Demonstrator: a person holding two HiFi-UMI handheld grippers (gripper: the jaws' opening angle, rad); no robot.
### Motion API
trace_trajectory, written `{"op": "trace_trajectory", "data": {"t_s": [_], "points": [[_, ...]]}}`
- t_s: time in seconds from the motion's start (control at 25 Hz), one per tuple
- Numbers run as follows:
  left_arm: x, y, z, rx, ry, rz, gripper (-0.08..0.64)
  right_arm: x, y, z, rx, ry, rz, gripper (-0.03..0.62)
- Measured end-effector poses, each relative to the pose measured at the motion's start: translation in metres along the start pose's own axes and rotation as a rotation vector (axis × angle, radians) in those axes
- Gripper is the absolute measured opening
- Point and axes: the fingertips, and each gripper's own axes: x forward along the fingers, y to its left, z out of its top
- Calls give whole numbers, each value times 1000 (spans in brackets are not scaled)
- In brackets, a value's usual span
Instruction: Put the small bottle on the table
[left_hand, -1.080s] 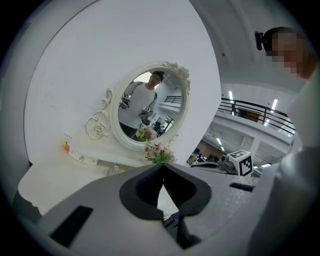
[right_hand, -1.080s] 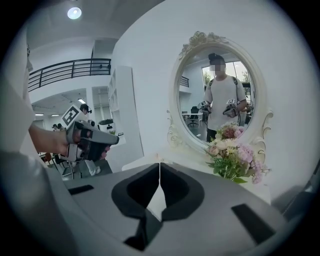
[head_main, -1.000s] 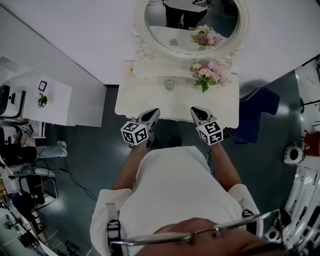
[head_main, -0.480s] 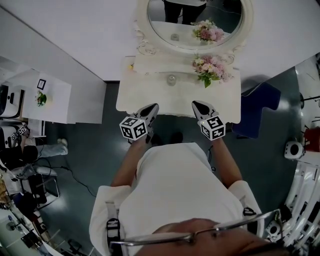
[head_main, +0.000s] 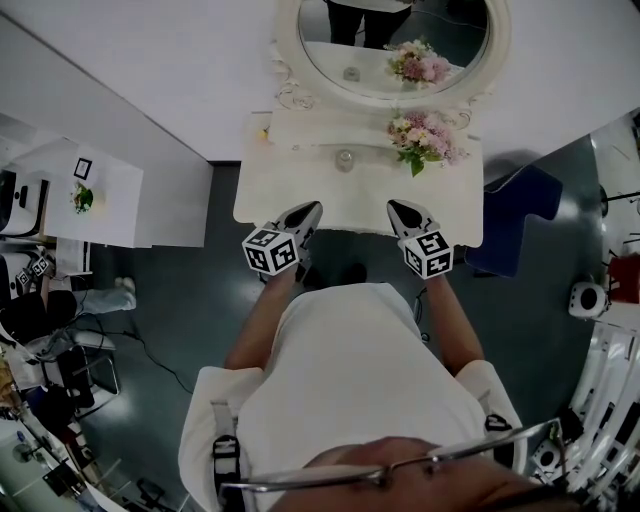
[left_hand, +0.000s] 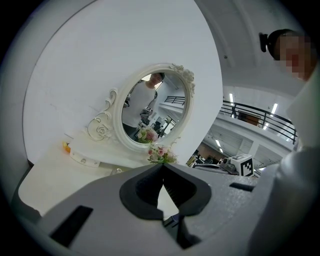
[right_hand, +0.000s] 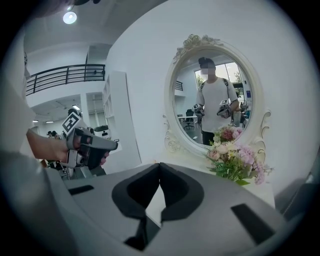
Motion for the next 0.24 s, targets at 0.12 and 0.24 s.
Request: {"op": "trace_trajectory", "data": {"t_s": [0.12,0.24], "points": [[-1,3,0,-3,3,1,3,2,0,0,0,2,-3,6],[-4,5,-2,-4,10,2,5,2,1,1,3,-1,-7,6]]}}
